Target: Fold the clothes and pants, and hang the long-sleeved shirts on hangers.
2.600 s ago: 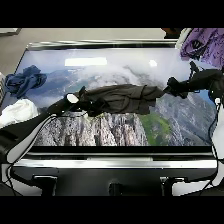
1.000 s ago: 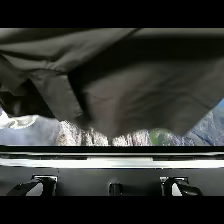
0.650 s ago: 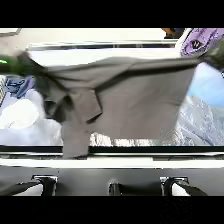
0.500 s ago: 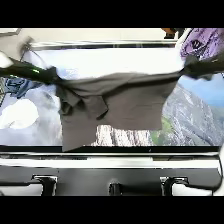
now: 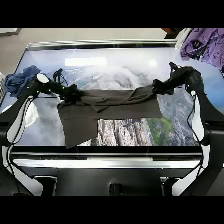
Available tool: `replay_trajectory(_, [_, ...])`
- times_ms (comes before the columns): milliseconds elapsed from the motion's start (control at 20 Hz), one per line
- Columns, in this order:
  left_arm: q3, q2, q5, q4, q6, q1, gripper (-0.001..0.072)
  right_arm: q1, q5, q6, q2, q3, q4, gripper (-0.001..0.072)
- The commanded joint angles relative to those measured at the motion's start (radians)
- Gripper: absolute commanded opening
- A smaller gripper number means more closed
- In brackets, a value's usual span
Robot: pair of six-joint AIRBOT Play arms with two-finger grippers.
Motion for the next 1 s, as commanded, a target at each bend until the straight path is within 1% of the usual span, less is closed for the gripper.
replay_trajectory(0, [0.001, 0.05, -0.038, -0.016, 0.003, 0.072, 0.0376, -0.037, -0.094, -0.081, 0.038, 0.002, 0.004, 0.0291])
replay_trajectory(50, [0.0, 0.087, -0.064, -0.008, 0.003, 0.105, 0.0471, -0.066, -0.15, -0.126, 0.066, 0.002, 0.0, 0.0302])
replay_trajectory(100, [-0.003, 0.123, -0.089, 0.017, 0.004, 0.134, 0.0479, -0.109, -0.183, -0.134, 0.093, -0.002, 0.018, 0.0333])
replay_trajectory(150, [-0.021, 0.164, -0.106, 0.057, 0.004, 0.162, 0.0482, -0.159, -0.208, -0.14, 0.125, -0.016, 0.039, 0.038])
replay_trajectory(200, [-0.058, 0.209, -0.114, 0.087, 0.004, 0.19, 0.0483, -0.209, -0.218, -0.154, 0.163, -0.056, 0.048, 0.039])
replay_trajectory(300, [-0.177, 0.296, -0.111, 0.093, 0.008, 0.24, 0.0484, -0.299, -0.225, -0.185, 0.236, -0.195, 0.072, 0.039])
replay_trajectory(350, [-0.254, 0.34, -0.105, 0.093, 0.015, 0.262, 0.0484, -0.333, -0.224, -0.205, 0.265, -0.28, 0.094, 0.04])
replay_trajectory(400, [-0.321, 0.376, -0.097, 0.093, 0.023, 0.277, 0.0484, -0.36, -0.219, -0.233, 0.288, -0.373, 0.125, 0.0425])
replay_trajectory(500, [-0.424, 0.424, -0.084, 0.097, 0.023, 0.295, 0.0484, -0.383, -0.197, -0.294, 0.301, -0.518, 0.204, 0.0425])
replay_trajectory(600, [-0.463, 0.43, -0.086, 0.098, 0.022, 0.294, 0.0483, -0.377, -0.149, -0.357, 0.296, -0.608, 0.261, 0.0426])
replay_trajectory(700, [-0.47, 0.429, -0.084, 0.097, 0.022, 0.292, 0.0483, -0.364, -0.096, -0.393, 0.282, -0.646, 0.281, 0.0427])
replay_trajectory(950, [-0.47, 0.429, -0.081, 0.097, 0.022, 0.292, 0.0483, -0.32, -0.047, -0.45, 0.214, -0.647, 0.33, 0.043])
